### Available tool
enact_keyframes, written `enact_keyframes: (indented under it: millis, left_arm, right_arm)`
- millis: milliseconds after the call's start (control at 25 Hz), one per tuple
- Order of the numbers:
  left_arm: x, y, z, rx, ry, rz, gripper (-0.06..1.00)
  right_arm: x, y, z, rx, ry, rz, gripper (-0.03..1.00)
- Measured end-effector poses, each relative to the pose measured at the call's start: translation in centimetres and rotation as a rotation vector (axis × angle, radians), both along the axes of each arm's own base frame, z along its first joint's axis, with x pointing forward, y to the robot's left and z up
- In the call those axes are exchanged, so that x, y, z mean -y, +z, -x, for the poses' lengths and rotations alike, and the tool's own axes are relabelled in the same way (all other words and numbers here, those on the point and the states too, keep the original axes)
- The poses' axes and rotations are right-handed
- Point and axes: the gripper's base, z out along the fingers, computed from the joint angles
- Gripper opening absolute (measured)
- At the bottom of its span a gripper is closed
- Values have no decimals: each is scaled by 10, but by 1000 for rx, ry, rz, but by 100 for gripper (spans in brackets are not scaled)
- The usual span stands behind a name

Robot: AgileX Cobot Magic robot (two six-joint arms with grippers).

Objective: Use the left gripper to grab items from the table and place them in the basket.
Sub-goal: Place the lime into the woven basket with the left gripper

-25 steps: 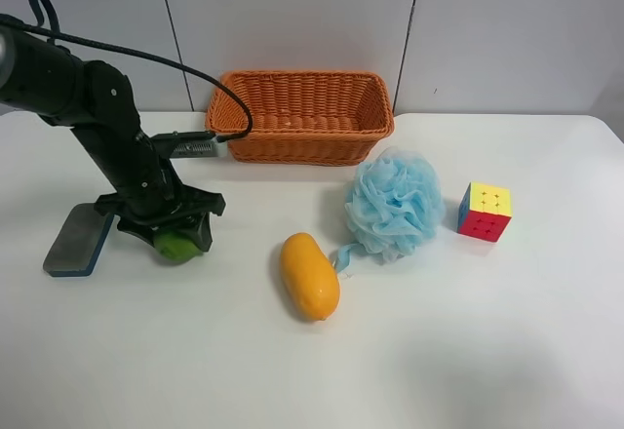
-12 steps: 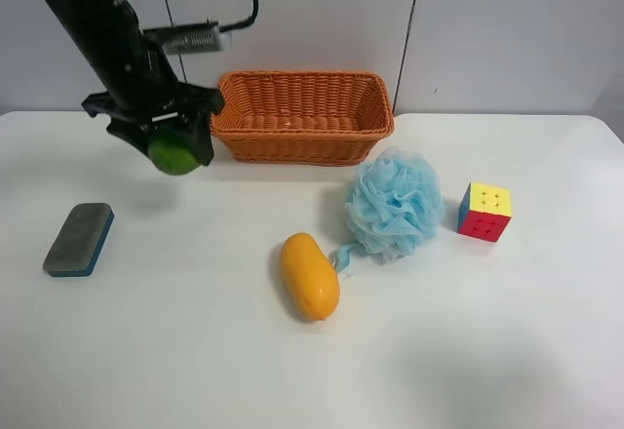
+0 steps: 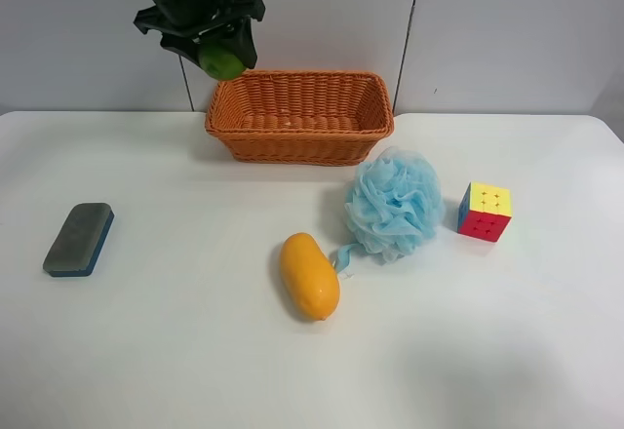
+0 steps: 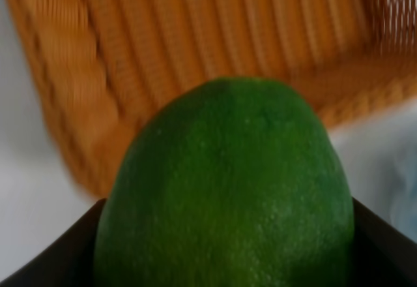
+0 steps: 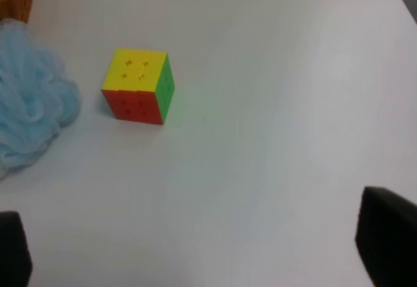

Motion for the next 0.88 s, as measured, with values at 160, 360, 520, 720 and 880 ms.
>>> enact_keyframes:
  millis: [160, 360, 520, 720, 880]
  left_arm:
    - [11, -28, -28, 49, 15, 46, 60]
    - [19, -67, -45, 74, -3, 81, 60]
    - [23, -88, -48, 34, -4, 97, 60]
    - [24, -101, -50, 14, -25, 82, 61]
    - [24, -102, -50, 23, -49, 74, 91]
  right_arm:
    - [0, 0, 0, 0, 0, 0, 99]
    - [0, 0, 0, 0, 0, 0, 99]
    - [0, 0, 0, 0, 0, 0, 99]
    - [0, 0, 0, 0, 0, 0, 99]
    - [0, 0, 0, 0, 0, 0, 99]
